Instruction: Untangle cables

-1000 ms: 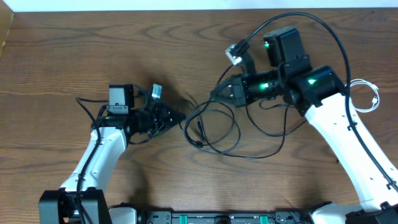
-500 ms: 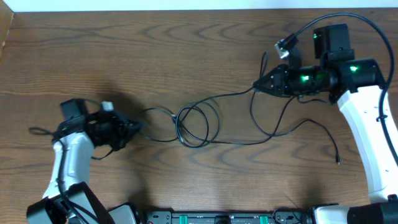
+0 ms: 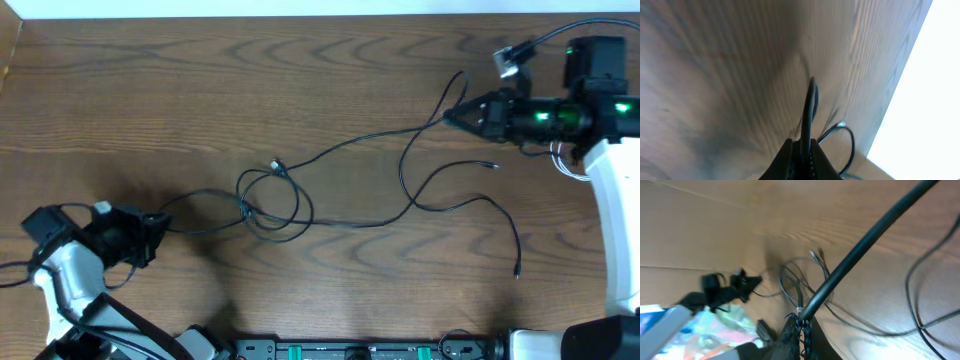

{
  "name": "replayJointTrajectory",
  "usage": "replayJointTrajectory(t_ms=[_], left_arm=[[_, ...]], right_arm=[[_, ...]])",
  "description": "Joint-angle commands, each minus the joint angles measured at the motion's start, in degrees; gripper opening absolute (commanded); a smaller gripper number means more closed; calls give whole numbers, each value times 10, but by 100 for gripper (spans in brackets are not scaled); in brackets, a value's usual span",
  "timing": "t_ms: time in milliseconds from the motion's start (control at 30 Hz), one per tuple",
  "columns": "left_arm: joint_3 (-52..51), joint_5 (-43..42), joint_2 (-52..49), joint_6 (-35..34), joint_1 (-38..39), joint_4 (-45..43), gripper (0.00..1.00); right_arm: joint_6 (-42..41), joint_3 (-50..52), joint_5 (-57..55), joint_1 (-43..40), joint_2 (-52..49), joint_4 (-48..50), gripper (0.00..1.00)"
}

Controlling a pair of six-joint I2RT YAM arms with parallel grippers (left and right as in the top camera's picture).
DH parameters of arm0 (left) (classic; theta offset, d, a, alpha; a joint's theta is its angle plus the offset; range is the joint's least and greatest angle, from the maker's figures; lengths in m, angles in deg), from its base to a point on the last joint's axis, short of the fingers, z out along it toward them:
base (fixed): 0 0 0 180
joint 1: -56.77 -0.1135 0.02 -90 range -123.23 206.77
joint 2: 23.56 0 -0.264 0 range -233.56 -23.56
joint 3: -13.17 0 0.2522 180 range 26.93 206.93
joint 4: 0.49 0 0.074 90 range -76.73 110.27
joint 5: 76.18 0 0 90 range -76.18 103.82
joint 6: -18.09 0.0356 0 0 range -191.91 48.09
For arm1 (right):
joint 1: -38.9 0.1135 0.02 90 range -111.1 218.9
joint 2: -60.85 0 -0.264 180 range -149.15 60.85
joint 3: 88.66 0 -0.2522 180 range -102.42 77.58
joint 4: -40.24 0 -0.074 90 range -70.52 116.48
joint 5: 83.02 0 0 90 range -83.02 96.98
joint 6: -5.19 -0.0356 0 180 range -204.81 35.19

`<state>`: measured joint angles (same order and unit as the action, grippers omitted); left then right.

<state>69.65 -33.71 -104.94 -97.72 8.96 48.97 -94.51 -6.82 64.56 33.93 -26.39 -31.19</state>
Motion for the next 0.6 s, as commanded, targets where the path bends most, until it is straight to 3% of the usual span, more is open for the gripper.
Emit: replayJointTrajectory(t_ms=[0, 233, 567], left_arm=[[-2, 7, -3, 11, -13, 1, 7], [-2, 33, -3, 11, -13, 3, 7], [-3, 42, -3, 11, -13, 3, 7]], right_arm=[[20, -2, 95, -47, 23, 13, 1], [19, -2, 196, -167, 54, 48, 1], [10, -2, 185, -324, 74, 39, 1]])
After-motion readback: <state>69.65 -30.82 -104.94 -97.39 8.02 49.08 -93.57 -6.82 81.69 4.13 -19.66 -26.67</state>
